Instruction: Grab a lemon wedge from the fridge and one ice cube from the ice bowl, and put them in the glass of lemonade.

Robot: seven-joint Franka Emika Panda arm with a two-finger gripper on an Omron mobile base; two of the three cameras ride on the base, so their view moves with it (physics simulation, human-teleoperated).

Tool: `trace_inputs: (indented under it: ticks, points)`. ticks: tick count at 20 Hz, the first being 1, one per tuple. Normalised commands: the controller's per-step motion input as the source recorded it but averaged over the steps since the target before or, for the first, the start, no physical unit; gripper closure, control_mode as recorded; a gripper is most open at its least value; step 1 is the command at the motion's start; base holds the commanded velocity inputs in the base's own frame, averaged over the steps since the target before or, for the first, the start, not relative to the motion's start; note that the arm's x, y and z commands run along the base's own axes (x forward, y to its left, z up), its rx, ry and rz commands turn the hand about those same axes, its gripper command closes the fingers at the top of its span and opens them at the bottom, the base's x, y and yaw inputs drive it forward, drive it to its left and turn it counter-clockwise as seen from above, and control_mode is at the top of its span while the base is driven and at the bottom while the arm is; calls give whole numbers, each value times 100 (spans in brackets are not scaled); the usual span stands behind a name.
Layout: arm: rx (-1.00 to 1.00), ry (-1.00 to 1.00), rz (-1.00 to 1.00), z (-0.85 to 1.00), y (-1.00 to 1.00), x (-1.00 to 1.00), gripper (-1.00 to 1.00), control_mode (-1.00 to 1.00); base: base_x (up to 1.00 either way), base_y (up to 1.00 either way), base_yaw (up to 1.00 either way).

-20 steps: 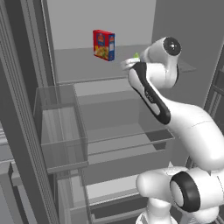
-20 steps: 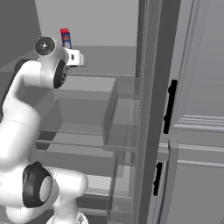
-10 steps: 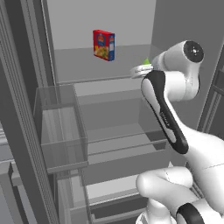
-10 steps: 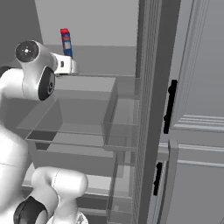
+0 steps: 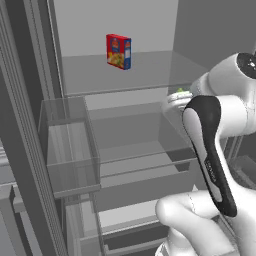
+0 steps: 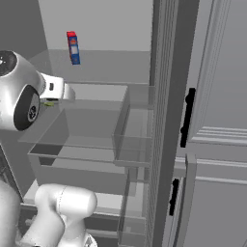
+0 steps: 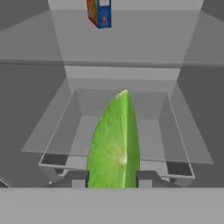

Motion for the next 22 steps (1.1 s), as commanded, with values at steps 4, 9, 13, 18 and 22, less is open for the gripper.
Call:
trace_inputs:
  ticks: [4,9,13,18,22]
  points:
    - [0,8,0,-66,-1,-98,100,-100,0,0,0]
    - [0,14,0,-25,-16,-83,100,-100,0,0,0]
    - [1,1,-4,-1,-28,-58,100,-100,0,0,0]
    - [0,0,-3,0,-2,-11,100,-100,0,0,0]
    - [0,0,0,0,0,-1,100,-100,0,0,0]
